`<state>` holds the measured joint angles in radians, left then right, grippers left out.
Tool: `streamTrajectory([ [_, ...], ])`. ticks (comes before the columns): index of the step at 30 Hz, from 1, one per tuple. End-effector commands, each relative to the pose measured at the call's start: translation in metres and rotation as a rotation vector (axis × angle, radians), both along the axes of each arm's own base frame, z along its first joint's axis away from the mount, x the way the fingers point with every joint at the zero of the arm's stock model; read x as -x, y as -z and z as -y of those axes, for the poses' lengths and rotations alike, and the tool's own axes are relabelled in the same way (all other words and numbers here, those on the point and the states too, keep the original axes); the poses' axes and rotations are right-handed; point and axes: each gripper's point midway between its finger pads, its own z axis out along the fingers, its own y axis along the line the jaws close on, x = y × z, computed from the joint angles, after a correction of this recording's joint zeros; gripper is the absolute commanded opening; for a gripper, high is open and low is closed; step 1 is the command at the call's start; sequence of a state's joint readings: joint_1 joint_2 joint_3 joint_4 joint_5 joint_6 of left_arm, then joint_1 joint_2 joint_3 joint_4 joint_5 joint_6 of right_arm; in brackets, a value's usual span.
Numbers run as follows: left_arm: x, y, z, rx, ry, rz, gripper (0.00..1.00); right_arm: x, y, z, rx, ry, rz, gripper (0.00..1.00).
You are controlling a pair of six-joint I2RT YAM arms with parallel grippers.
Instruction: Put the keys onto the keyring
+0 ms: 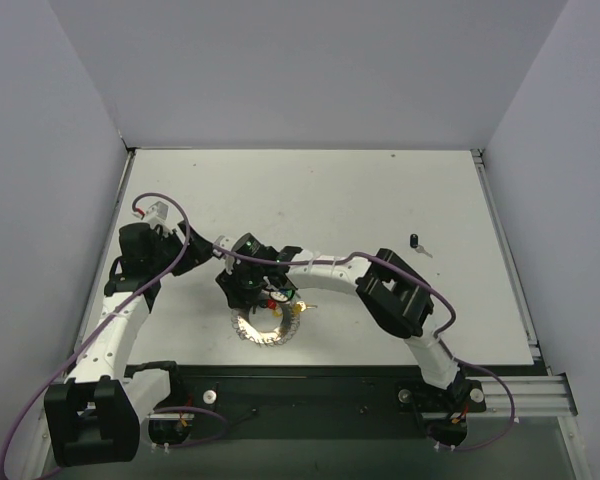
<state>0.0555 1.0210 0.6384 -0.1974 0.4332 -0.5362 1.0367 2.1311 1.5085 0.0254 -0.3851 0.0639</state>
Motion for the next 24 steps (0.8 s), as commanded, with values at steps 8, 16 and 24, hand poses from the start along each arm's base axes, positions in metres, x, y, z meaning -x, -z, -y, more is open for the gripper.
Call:
streamTrajectory([
  [8,-0.008,-0.027,0.0,0.006,0.019,0.083,0.78,0.003,0.007,-0.005,0.02,-0.033,0.012,0.32],
  [16,-0.009,-0.027,-0.003,0.005,0.011,0.09,0.78,0.012,0.017,0.004,0.093,-0.083,0.077,0.27],
  [24,-0.009,-0.027,-0.004,0.008,0.005,0.094,0.78,0.011,0.02,0.004,0.138,-0.082,0.137,0.01],
])
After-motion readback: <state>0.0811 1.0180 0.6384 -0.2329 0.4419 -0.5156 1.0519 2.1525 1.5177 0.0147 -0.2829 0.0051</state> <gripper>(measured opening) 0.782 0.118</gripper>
